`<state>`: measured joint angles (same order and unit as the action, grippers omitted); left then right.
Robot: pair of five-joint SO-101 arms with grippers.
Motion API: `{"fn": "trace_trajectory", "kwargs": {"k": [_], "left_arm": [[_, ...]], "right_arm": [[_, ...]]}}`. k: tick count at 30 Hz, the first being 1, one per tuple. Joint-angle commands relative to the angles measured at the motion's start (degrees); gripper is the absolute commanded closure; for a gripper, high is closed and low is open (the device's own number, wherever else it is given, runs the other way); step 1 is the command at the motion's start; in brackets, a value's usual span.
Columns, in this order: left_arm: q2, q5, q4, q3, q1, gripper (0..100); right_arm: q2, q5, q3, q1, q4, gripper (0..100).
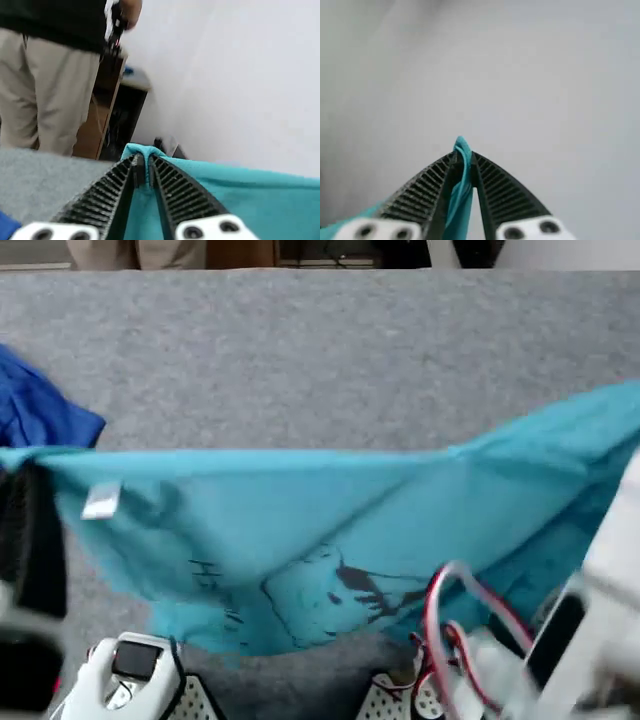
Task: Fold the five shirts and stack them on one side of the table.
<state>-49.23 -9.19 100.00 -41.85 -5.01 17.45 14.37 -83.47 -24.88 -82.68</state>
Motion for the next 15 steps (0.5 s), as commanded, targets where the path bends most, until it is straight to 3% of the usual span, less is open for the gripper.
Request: {"fn": "trace_trajectory", "kwargs": {"k": [1, 7, 15], "left_arm": [[0.2, 1.6, -5.5, 11.7, 0.5, 98], [0.1, 1.5, -25.3, 38.4, 3.5, 98], [0.5, 1.8, -69.7, 74.6, 5.2, 98]], "right_arm": [[-3.1, -0.9, 13.2, 3.9, 5.4, 99.1], [-6.3, -0.8, 32.4, 10.4, 11.6, 99.1], [-16.0, 3.7, 52.2, 15.6, 22.0, 99.1]]}}
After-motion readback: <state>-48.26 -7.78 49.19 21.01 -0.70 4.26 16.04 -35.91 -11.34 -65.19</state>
